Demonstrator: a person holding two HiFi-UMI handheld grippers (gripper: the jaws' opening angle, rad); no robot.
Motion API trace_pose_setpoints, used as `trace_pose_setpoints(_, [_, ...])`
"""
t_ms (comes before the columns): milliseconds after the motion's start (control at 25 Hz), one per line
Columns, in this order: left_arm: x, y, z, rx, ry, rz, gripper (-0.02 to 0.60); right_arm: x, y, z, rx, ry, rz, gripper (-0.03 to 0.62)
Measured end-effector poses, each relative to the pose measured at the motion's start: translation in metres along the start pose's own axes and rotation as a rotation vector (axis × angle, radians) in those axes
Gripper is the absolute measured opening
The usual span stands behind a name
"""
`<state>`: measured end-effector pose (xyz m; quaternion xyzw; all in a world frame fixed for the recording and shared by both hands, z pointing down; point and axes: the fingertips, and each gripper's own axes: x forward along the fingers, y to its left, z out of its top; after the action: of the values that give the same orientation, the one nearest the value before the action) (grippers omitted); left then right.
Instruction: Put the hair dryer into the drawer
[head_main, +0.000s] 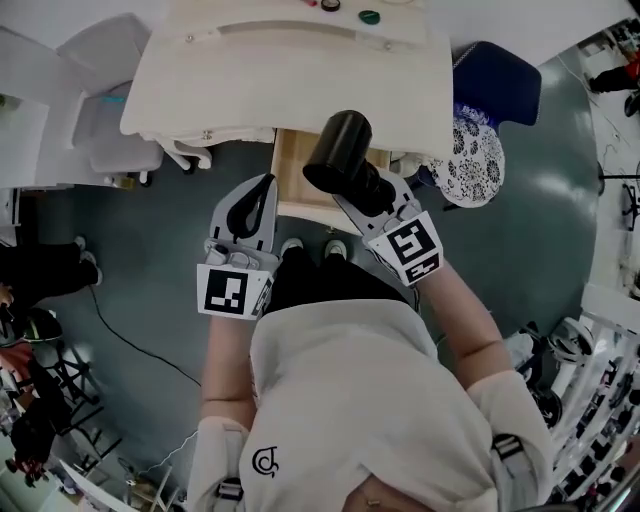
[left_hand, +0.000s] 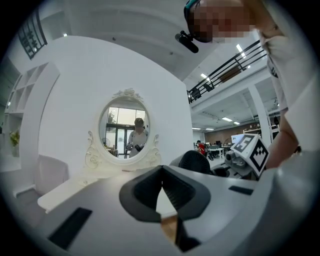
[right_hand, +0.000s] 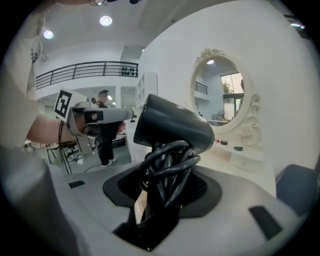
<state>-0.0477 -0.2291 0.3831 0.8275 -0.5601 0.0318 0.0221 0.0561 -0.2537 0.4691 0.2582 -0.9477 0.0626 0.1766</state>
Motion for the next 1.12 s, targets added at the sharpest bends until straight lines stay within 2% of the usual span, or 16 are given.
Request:
trace_pose_setpoints(200, [0.006,0.017,-0.028,-0.021,0.046,0.013,0.012,0.041,0.014,-0.035,-0.052,0.107,0.151,0.196])
trace_pose_setpoints(320, [0.013,0.029,-0.039,-0.038,0.056,0.026,0.012,0.069,0.012,-0.060,-0.054,0.182,0.199,0.196])
trace_pose_setpoints(480, [0.012,0.043,-0.067,-0.066,0.110,0.025,0.012,0.100,0.012,-0.095,-0.072,0.290,0.257,0.196])
trace_pose_setpoints(680, [0.013,0.056,-0.093,-0.086,0.164,-0.010,0.012,0.123,0.026,-0.152,-0.125,0.451,0.375,0.196])
trace_pose_setpoints(880, [0.024,0.063,-0.115,-0.101,0.201,-0.022,0.012,0.135,0.022,-0.207,-0.172,0.581,0.402,0.196])
trace_pose_setpoints(1120, [0.025,0.060,-0.133,-0.114,0.206,-0.029,0.012,0.142,0.024,-0.261,-0.149,0.714,0.422,0.197])
